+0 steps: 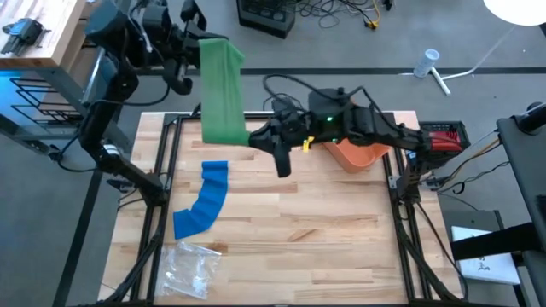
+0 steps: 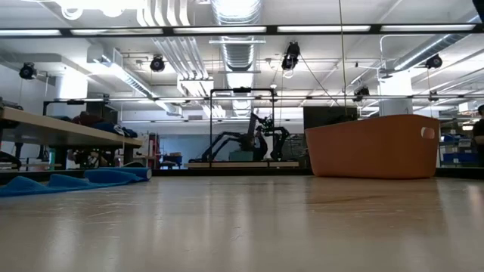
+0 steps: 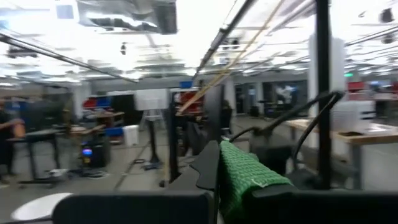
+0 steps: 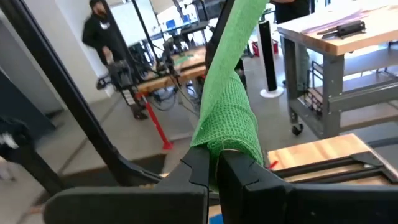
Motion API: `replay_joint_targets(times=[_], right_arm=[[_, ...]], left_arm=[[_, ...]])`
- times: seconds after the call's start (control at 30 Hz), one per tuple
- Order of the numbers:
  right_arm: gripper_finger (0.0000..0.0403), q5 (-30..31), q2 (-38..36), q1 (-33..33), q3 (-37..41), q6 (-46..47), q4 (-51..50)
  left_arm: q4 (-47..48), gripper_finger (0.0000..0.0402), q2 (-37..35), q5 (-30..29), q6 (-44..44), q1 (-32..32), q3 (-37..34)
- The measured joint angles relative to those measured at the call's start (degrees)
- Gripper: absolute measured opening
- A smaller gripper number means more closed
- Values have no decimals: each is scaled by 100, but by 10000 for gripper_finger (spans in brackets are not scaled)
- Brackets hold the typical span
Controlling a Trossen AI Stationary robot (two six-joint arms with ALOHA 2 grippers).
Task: Roll bandage
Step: Roll the green bandage
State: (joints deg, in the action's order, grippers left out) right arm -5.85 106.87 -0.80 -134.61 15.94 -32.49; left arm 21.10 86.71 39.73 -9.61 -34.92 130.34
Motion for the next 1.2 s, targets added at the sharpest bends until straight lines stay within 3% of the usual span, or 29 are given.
replay_joint_targets(times=[0.2,0.33,0.5,0.7,0.97,1.2], right_arm=[[3,-8,241,2,-2,-623,80],[3,-45,415,11,-2,-877,307],[3,-449,473,4,-2,-1088,699],[3,-513,337,-15,0,-1062,980],[3,-869,111,-33,4,-902,2307],[3,-761,-79,29,-26,-955,2371]], left_arm=[[143,0,37,194,-130,4,442],[255,0,-10,-83,-24,-97,397],[685,0,-28,-401,383,-560,392],[1466,0,135,-607,659,-1324,390],[2630,0,450,-336,1097,-1528,387],[2315,0,529,560,630,-1356,383]])
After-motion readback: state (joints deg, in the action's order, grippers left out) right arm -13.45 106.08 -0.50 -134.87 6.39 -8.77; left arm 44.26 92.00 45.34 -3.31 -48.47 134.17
